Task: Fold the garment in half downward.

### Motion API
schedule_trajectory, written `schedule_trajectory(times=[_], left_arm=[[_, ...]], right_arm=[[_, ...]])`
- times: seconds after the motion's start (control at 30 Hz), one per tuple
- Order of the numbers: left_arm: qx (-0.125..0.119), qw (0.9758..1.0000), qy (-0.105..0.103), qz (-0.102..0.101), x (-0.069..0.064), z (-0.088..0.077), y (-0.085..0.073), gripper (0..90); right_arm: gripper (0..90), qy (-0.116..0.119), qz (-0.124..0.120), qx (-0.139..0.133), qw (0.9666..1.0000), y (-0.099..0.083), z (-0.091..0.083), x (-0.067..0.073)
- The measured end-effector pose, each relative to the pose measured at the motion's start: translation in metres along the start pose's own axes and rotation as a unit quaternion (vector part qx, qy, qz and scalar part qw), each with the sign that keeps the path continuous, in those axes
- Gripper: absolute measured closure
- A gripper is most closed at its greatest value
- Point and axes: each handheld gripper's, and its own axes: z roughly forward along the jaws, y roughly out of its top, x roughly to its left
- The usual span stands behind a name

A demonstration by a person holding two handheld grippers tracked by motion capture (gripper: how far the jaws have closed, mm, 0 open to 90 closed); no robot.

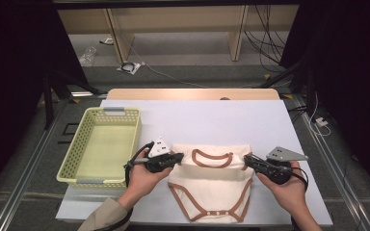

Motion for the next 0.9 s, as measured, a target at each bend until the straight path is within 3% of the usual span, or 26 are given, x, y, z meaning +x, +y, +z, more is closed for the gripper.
schedule_trajectory(times=[0.9], left_arm=[[-0.001,1.0,-0.003,0.004,-0.0028,-0.004,-0.0001,86.9]], right_arm=[[85.2,-0.001,0.003,0.002,1.0,-0.0026,-0.0043,0.003]])
